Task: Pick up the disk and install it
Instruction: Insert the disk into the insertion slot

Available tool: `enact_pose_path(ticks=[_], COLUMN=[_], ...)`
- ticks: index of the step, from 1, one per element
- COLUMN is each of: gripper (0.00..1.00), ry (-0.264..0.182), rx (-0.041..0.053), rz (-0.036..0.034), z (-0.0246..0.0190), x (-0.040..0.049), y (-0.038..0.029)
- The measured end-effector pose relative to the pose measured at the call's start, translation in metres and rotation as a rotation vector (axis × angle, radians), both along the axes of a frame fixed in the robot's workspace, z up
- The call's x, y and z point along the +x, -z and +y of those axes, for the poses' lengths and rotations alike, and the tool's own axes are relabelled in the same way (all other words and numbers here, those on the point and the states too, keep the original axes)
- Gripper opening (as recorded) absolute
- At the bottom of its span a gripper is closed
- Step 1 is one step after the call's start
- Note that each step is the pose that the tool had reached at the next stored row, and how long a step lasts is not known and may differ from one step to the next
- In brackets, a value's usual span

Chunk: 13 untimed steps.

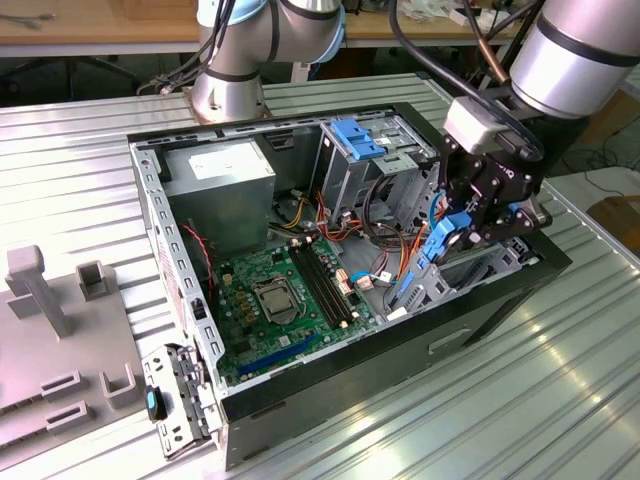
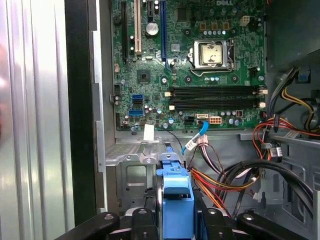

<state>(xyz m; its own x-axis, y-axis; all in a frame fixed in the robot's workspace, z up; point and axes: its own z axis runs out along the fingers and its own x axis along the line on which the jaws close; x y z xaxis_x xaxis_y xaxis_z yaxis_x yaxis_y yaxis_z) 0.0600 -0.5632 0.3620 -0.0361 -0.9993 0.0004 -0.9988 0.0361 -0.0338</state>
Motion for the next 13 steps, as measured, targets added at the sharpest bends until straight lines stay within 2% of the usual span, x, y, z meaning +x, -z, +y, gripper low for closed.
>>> enact_pose_path(ticks=[13], gripper=[0.37], ry=[0.0], rx=[-0.0001], rz=[0.0], z=[0.0], x=[0.0002], y=[0.0012])
